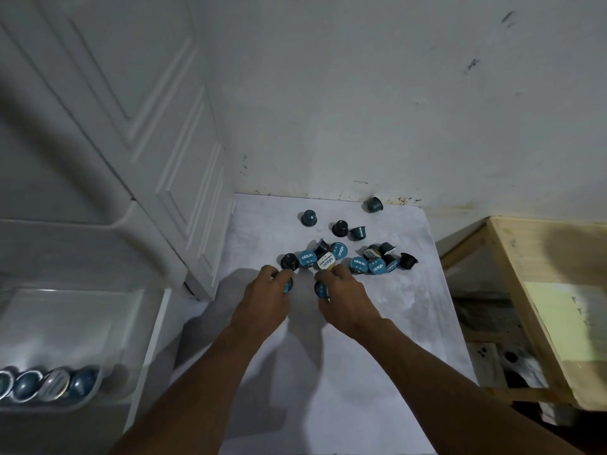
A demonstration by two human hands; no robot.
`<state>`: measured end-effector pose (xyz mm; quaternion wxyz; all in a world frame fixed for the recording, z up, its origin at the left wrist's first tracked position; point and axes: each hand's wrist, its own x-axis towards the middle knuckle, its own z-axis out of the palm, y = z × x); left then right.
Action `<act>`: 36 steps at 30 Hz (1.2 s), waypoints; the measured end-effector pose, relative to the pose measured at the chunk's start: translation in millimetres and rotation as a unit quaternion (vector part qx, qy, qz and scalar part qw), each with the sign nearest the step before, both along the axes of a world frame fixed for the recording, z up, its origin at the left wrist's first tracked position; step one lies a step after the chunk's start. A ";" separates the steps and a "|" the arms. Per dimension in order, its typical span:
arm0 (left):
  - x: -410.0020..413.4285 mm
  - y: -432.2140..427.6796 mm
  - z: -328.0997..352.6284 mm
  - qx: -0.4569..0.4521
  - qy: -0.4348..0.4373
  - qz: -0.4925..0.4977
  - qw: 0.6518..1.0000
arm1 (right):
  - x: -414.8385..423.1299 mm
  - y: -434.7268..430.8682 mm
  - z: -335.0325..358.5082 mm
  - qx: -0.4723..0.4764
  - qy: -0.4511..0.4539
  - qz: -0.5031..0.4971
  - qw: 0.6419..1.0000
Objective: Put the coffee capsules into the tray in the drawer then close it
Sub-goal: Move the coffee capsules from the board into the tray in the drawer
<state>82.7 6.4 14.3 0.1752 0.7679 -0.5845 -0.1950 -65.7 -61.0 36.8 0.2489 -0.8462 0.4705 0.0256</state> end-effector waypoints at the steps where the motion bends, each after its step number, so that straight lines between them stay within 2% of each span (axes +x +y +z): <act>1: -2.6 2.2 7.7 -0.013 0.003 -0.002 1.000 | -1.2 2.5 5.5 -0.014 -0.013 -0.001 1.000; 5: -14.7 21.0 45.1 -0.048 -0.001 0.001 0.999 | -4.5 19.0 33.7 -0.063 -0.070 -0.007 0.996; 9: -15.7 55.8 78.0 -0.074 0.002 0.027 0.997 | 0.3 44.4 58.7 -0.073 -0.090 0.005 0.993; 17: 24.8 141.0 117.1 -0.122 -0.020 0.102 0.987 | 46.2 116.0 89.0 -0.095 -0.133 0.059 0.985; 23: 83.9 206.5 129.3 -0.142 -0.010 0.145 0.979 | 109.7 176.7 101.0 -0.097 -0.171 0.081 0.977; 28: 149.9 268.6 133.2 -0.169 0.051 0.200 0.964 | 179.1 227.9 95.4 -0.105 -0.183 0.079 0.974; 32: 207.5 313.6 134.8 -0.156 0.064 0.196 0.966 | 231.9 271.3 93.5 -0.099 -0.215 0.053 0.970; 36: 256.3 335.6 137.7 -0.137 0.064 0.190 0.970 | 270.2 292.5 91.9 -0.090 -0.209 0.042 0.973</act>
